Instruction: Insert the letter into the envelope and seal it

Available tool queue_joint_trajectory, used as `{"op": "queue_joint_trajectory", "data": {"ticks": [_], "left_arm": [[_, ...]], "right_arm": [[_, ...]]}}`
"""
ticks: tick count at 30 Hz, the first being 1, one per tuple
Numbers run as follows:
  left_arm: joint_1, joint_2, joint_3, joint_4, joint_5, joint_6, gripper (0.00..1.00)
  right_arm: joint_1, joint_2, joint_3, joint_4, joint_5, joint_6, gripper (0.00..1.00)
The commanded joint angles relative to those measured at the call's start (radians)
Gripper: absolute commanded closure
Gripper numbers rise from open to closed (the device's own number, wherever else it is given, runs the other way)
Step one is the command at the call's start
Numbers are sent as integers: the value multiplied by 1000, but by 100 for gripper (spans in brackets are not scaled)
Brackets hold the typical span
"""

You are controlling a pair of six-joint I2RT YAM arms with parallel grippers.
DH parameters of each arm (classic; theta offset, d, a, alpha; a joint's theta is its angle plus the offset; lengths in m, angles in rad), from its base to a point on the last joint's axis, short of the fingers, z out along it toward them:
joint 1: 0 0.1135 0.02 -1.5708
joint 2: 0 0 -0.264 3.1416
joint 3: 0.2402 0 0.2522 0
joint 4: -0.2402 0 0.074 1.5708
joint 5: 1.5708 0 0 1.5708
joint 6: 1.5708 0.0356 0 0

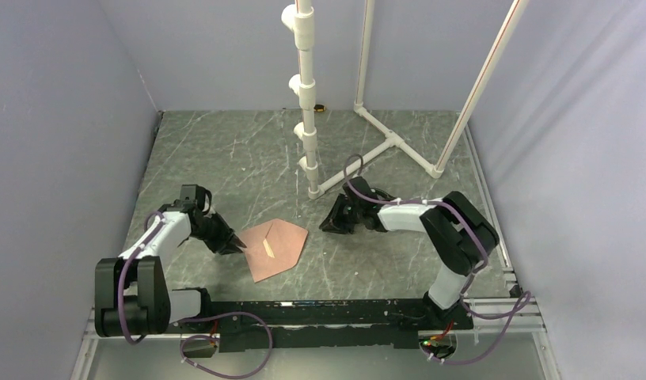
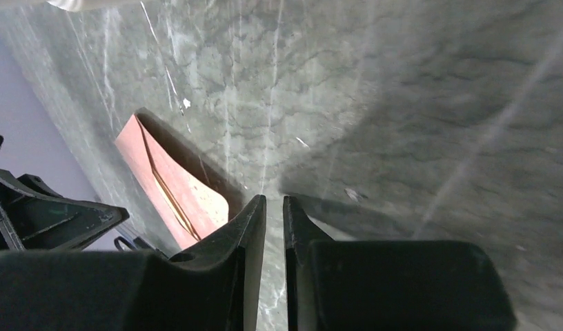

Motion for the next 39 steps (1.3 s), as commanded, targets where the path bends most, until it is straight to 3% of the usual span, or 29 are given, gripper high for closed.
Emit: {"op": "queue_joint_trajectory", "data": {"ticks": [1,8,13,20,22,25,28,36,39], "left_arm": [[-24,1,-20,-2,-109,-46,75],[-59,18,-62,31,-163,-80,80],[-70,53,-78,58,-161,-78,81],[-74,53,-73,62,-157,-74,82],[-75,51,-74,62,-155,-72,82],[-76,48,-75,62,-155,-72,82],[-75,48,-76,65,-151,-71,83],[-76,46,-73,66,-144,-71,83],[-76,49,-72,65,-140,-72,83]], "right_arm": [[35,61,63,77,-21,51,82],[79,146,54,187,-93,171,83],[95,124,-20,492,-222,319,84],[122,116,-34,616,-274,397,83],[129,122,-34,630,-269,400,79],[140,118,-40,652,-258,394,62],[152,122,-22,635,-254,364,54],[184,147,37,659,-281,329,43],[192,171,51,674,-288,348,45]]}}
